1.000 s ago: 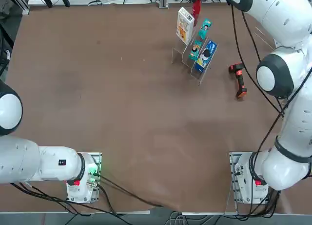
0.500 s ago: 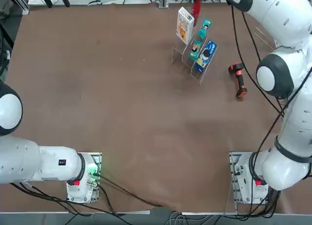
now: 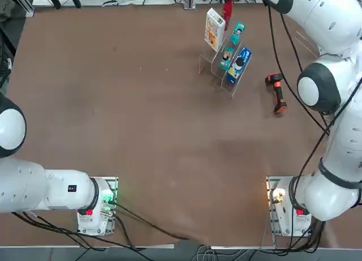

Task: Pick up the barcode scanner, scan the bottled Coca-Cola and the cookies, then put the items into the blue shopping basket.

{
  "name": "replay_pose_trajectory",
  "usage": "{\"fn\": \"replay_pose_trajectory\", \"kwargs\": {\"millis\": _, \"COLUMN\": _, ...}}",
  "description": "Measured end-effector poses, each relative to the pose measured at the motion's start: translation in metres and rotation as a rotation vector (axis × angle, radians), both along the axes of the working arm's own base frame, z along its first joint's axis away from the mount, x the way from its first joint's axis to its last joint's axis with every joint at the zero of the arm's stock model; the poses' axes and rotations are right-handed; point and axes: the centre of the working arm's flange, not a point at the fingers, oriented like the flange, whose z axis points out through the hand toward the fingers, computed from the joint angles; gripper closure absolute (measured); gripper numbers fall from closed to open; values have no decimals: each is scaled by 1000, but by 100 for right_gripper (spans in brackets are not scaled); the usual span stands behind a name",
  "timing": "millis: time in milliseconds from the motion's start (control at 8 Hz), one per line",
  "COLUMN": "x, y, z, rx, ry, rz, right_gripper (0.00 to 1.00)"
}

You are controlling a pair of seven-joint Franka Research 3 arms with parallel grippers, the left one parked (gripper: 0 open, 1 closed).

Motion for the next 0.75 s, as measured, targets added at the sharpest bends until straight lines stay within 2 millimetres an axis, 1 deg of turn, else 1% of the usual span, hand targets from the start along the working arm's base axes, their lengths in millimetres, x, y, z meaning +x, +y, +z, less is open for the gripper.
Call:
{"fn": "replay_pose_trajectory", "kwargs": {"millis": 250, "x": -3, "y": -5, "z": 3, "rx": -18, "ry": 36, "rz": -1, "right_gripper": 64}}
{"fn": "replay_pose_trajectory", "kwargs": {"millis": 375, "x": -5, "y": -12, "z": 10, "rx": -25, "ry": 56, "rz": -3, "right_gripper": 64}}
{"fn": "replay_pose_trajectory", "kwargs": {"millis": 500, "x": -7, "y": -24, "z": 25, "rx": -29, "ry": 70, "rz": -7, "right_gripper": 64}}
{"fn": "replay_pose_trajectory", "kwargs": {"millis": 750, "x": -14, "y": -60, "z": 61, "rx": -44, "ry": 96, "rz": 10, "right_gripper": 64}}
